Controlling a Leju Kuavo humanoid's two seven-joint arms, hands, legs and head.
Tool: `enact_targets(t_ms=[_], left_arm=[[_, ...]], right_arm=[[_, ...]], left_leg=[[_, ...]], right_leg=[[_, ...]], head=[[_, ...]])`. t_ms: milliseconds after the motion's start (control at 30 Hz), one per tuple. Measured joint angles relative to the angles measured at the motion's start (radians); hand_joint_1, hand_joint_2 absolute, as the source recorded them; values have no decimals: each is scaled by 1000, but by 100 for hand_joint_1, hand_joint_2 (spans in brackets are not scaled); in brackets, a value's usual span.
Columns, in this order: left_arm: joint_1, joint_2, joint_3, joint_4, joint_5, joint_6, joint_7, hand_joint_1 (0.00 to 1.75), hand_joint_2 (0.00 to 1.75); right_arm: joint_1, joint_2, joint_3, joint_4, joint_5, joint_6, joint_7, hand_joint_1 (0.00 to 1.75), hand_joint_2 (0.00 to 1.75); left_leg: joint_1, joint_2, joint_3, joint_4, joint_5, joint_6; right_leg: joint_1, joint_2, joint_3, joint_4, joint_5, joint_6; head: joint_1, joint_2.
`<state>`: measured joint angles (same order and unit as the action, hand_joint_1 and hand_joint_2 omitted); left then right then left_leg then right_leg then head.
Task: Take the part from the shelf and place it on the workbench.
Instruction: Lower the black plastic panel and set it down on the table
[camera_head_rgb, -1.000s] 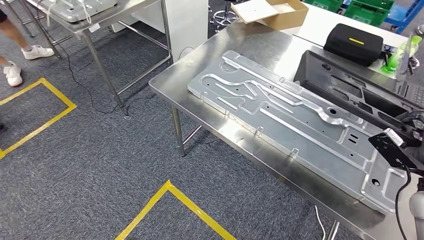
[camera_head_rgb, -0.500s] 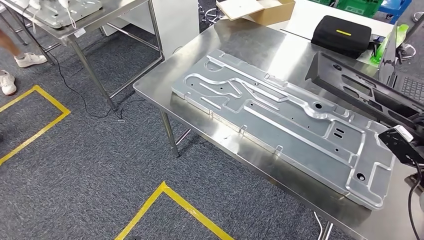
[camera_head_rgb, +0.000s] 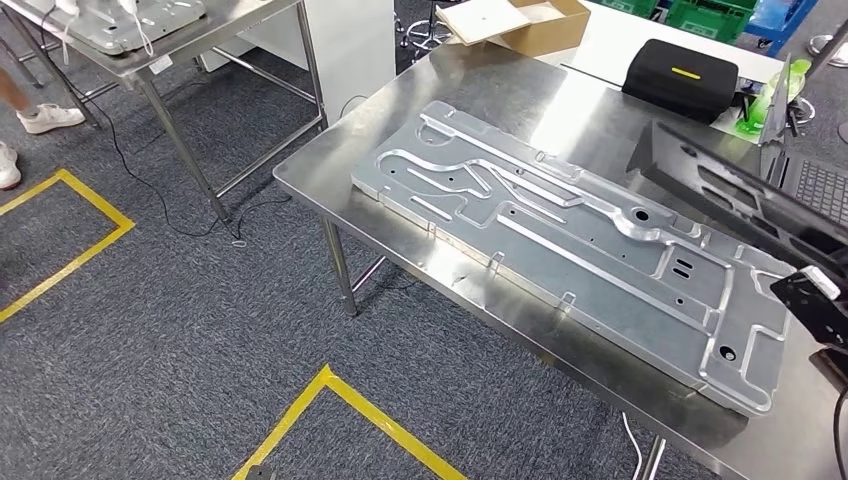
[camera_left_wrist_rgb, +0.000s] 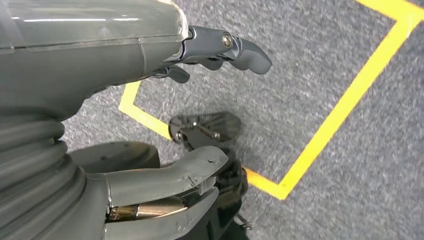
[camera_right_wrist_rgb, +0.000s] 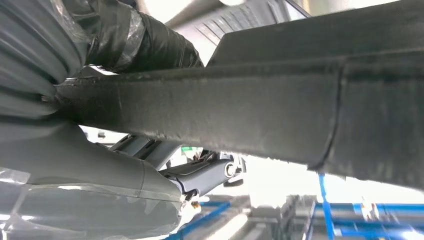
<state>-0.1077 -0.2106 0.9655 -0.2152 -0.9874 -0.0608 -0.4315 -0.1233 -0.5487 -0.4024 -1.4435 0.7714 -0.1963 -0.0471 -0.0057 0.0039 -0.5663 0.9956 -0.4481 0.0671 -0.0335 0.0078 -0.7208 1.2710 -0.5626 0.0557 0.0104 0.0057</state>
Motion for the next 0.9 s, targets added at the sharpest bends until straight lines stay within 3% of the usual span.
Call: enact_targets(t_ms=[33, 100, 133, 200, 300, 367, 433, 500, 533, 567, 633, 667, 800, 867, 900], left_arm=[[0, 0, 0, 0, -2, -5, 0, 0, 175], [0, 0, -2, 0, -10, -11, 0, 0, 175], [-1, 0, -4, 0, -15, -12, 0, 0, 175], [-3, 0, -8, 0, -22, -12, -1, 0, 175], [-4, 0, -16, 0, -31, -10, -6, 0, 175], [-6, 0, -19, 0, -36, -10, -9, 0, 175], [-8, 0, -21, 0, -38, -9, -10, 0, 175], [-7, 0, -23, 0, -38, -9, -12, 0, 175], [-7, 0, -24, 0, -38, -9, -14, 0, 175], [-7, 0, -24, 0, -38, -9, -16, 0, 175], [-9, 1, -24, 0, -38, -9, -19, 0, 175], [-10, 1, -24, 0, -38, -9, -20, 0, 175], [-9, 0, -29, 0, -50, 9, -46, 0, 175], [-11, -3, -38, 0, -62, 25, -72, 0, 175], [-12, -4, -43, 0, -65, 27, -79, 0, 175]], right_arm=[[0, -3, -1, 7, 4, 8, -1, 175, 0], [-9, -12, -1, 25, 18, 19, -3, 175, 0], [-16, -17, 0, 36, 27, 20, -5, 175, 0], [-26, -21, 3, 56, 51, 17, -9, 175, 0], [-32, -15, 23, 77, 99, -11, -16, 175, 0], [-38, -4, 49, 85, 125, -31, -17, 175, 0], [-40, 9, 71, 91, 134, -37, -17, 175, 0], [-40, 21, 84, 96, 133, -38, -16, 175, 0], [-40, 26, 88, 98, 132, -38, -16, 175, 0], [-40, 29, 90, 100, 129, -38, -15, 175, 0], [-39, 32, 92, 100, 122, -40, -14, 175, 0], [-39, 33, 92, 100, 118, -41, -14, 175, 0], [-35, 29, 92, 96, 104, -34, -14, 175, 0], [-33, 17, 91, 90, 98, -23, -12, 175, 0], [-35, 11, 91, 87, 95, -16, -12, 175, 0]], left_leg=[[1, 0, 0, 2, -2, -2], [2, 2, 0, 10, -7, -11], [2, 3, -2, 16, -11, -17], [0, 3, -6, 23, -16, -29], [3, 2, -9, 31, -25, -44], [6, 1, -36, 93, -67, -51], [7, 0, -93, 217, -129, -53], [7, 0, -135, 300, -150, -51], [7, -1, -132, 290, -133, -48], [6, -1, -113, 247, -102, -43], [2, -4, -53, 117, -38, -32], [0, -5, -32, 70, -23, -28], [-5, -5, -13, 24, -13, -18], [-4, -3, -7, 10, -4, -7], [-3, -2, -5, 6, -2, -3]], right_leg=[[-4, -2, 9, -20, 21, 4], [-12, -9, 68, -135, 80, 11], [-10, -10, 94, -188, 99, 8], [-3, -9, 117, -237, 105, -5], [2, -6, 116, -239, 108, -29], [2, -6, 117, -243, 111, -45], [7, -7, 117, -243, 110, -54], [13, -7, 117, -242, 109, -58], [15, -6, 117, -242, 109, -58], [16, -6, 118, -241, 108, -58], [19, -5, 118, -239, 107, -56], [20, -4, 117, -238, 106, -53], [15, -3, 114, -235, 106, -31], [11, -4, 95, -192, 76, -22], [9, -5, 73, -142, 47, -19]], head=[[0, 0], [0, 0], [0, 0], [0, 0], [0, 0], [-1, 0], [-1, 0], [-1, 0], [-1, 0], [-1, 0], [-1, 0], [-1, 0], [-1, 0], [0, 0], [0, 0]])
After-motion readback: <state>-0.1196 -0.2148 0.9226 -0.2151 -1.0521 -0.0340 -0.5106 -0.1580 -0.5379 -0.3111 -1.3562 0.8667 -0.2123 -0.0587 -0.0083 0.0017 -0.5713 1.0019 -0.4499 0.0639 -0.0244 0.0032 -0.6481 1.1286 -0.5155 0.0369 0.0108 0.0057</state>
